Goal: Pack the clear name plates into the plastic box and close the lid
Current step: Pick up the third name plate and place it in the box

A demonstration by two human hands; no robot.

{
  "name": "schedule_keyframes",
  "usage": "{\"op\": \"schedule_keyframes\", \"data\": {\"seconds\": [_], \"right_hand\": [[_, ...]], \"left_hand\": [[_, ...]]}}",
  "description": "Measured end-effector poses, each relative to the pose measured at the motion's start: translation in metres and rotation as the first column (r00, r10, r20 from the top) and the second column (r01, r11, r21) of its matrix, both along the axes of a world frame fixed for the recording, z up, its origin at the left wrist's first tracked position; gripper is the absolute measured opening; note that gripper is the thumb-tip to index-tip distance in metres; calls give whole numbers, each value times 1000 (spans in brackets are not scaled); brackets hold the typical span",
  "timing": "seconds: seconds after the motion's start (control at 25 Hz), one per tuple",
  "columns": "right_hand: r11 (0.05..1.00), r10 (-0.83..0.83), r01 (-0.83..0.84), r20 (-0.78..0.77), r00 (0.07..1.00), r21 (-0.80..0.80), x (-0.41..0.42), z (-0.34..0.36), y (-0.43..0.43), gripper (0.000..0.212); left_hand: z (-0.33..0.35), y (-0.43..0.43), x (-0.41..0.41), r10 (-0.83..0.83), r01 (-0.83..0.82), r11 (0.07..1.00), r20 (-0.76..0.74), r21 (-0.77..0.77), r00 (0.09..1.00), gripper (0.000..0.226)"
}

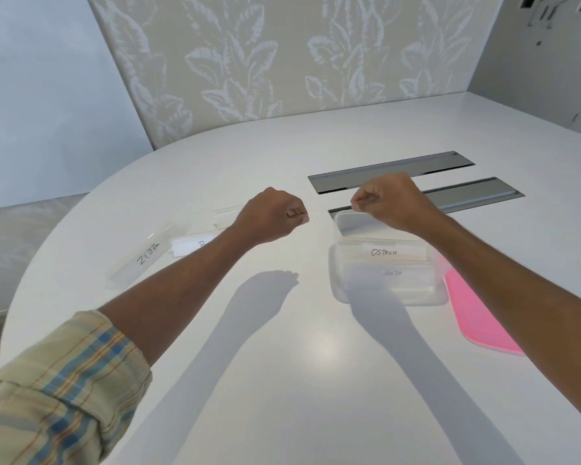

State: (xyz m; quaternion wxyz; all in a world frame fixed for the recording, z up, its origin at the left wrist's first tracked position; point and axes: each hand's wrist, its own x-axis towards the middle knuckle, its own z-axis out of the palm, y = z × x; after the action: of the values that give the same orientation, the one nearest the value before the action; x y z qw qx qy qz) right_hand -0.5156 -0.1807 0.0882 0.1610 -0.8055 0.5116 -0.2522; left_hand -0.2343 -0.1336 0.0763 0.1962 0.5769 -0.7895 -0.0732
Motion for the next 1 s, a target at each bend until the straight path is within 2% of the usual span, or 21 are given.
{"op": "schedule_keyframes", "data": {"seconds": [0.32,0.52,0.72,0.88,1.0], "right_hand": [[989,131,-131,14,991,66,115,-17,-1,4],[977,197,-193,-35,980,90,176,-29,-1,3],[971,212,-195,-123,970,135,225,-46,-8,23],[969,225,-190,-243,944,160,251,-64,-17,45],[972,226,-188,-333,916,142,262,-80,-21,53]], "left_hand": [[-10,34,126,295,-294,955,-31,31,955,17],[-26,43,189,383,-379,922,-37,84,923,26],[-41,38,225,396,-390,911,-12,134,918,34],[-55,29,236,387,-391,908,60,149,920,43],[-66,20,237,349,-367,915,129,167,928,50]]}}
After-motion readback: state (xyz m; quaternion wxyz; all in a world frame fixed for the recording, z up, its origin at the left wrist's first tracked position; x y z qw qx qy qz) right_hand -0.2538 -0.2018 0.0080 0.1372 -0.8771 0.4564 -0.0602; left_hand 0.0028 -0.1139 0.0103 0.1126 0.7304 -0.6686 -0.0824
